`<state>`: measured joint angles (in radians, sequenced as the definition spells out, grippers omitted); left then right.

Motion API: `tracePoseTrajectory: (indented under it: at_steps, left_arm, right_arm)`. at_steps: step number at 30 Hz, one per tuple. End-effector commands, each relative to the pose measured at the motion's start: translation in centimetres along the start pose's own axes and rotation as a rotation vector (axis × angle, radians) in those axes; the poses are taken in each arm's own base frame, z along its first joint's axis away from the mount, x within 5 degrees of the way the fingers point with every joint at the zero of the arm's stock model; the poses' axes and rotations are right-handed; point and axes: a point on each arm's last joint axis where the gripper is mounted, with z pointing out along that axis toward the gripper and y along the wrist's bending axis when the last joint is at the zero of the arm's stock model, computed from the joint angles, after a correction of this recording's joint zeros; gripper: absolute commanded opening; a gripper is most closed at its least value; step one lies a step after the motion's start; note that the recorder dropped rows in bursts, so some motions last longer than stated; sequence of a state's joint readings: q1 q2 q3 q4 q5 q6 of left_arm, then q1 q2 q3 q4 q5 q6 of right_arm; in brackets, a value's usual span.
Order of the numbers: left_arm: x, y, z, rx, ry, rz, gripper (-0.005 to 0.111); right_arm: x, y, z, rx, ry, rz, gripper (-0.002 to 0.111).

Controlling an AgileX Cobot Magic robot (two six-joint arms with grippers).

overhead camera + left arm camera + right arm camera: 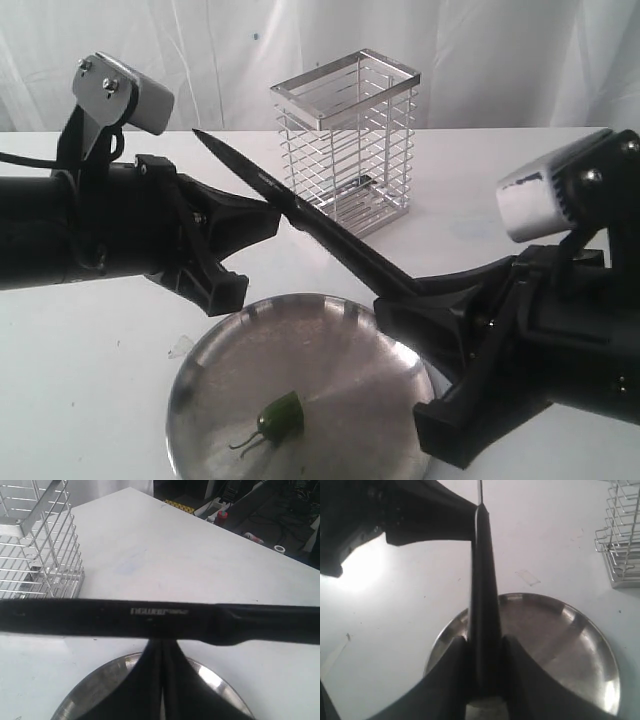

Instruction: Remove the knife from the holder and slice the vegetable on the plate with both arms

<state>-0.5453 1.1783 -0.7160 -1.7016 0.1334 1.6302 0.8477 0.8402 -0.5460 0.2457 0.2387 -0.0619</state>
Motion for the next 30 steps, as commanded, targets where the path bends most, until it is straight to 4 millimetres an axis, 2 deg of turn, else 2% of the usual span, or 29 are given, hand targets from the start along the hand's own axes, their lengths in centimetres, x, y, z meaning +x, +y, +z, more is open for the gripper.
tracePoseTrajectory:
  at_steps: [1,6,11,15,19,22,24,26,27,29,30]
  left_arm:
    - [0.1,-0.3,-0.1,0.022,-0.004,-0.008,0.004]
    - [0.1,-0.3,-0.1,0.022,-0.003,-0.006,0.004]
    - [0.1,-0.3,-0.1,0.022,-0.003,-0.006,0.004]
    - [0.1,-0.4,-0.1,0.026,-0.004,-0.009,0.004]
    - [0.0,-1.2,-0.1,0.124,-0.014,0.008,0.004]
    - [0.1,-2.3,-0.3,0.237,-0.007,0.06,0.005]
    - [0.5,-2.3,-0.3,0.241,0.036,0.093,0.014]
    - [0.9,-1.8,-0.3,0.196,0.072,0.14,0.035]
    - [1.0,-1.6,-0.2,0.173,0.083,0.165,0.052]
    - [1.0,-1.5,-0.2,0.162,0.086,0.172,0.071]
    - [1.1,-1.5,-0.2,0.159,0.089,0.181,0.074]
  right_arm:
    - [0.3,-0.8,-0.1,0.062,0.041,-0.004,0.0]
    - [1.1,-1.6,-0.9,0.153,0.129,0.023,0.0]
    - [1.2,-1.6,-1.7,0.159,0.122,0.029,0.0]
    - [1.8,-1.6,-1.4,0.152,0.114,0.035,0.0]
    - [2.2,-1.6,-1.0,0.129,0.05,0.052,0.0]
    - [1.6,-1.5,-1.0,0.109,-0.017,0.048,0.0]
    - [0.4,-1.2,-1.2,0.094,-0.085,0.027,0.0]
    - [-0.4,-1.1,-1.4,0.096,-0.096,0.016,0.0]
    - [-0.6,-1.1,-1.5,0.098,-0.095,-0.012,0.0]
    - [-0.9,-1.0,-1.7,0.1,-0.097,-0.032,0.0]
    - [-1.1,-1.0,-1.7,0.1,-0.1,-0.036,0.0]
